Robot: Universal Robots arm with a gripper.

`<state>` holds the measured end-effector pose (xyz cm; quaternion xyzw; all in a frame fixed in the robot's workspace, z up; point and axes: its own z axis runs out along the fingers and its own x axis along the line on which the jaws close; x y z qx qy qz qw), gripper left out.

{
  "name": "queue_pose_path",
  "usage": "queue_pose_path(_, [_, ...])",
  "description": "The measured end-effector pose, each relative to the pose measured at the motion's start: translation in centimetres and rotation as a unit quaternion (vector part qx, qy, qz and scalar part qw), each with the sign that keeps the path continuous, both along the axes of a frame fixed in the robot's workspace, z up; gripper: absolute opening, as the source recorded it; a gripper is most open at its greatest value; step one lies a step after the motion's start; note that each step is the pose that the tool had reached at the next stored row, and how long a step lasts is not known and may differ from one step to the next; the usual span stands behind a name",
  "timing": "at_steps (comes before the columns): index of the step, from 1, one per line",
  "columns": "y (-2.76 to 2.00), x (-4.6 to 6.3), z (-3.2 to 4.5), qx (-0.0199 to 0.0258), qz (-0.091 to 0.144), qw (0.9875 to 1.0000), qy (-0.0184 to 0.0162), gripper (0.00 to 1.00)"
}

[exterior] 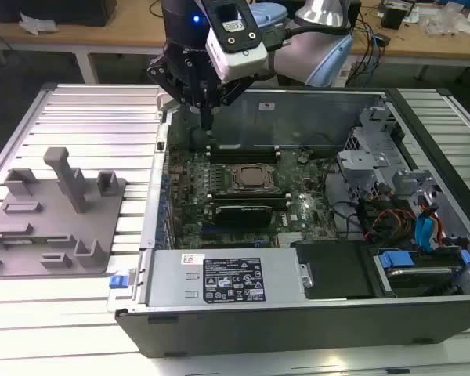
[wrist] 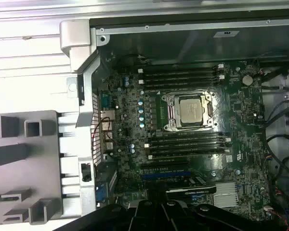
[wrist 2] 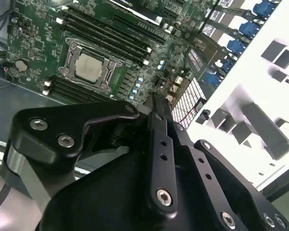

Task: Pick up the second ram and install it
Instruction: 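Reach for the second ram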

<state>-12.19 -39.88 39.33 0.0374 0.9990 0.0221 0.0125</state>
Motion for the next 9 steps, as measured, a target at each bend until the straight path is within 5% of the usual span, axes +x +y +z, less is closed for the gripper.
queue_pose_path(9, [0.00, -0.41, 0.00, 0.0000, 0.000, 1.0000, 0.0000, 0.08])
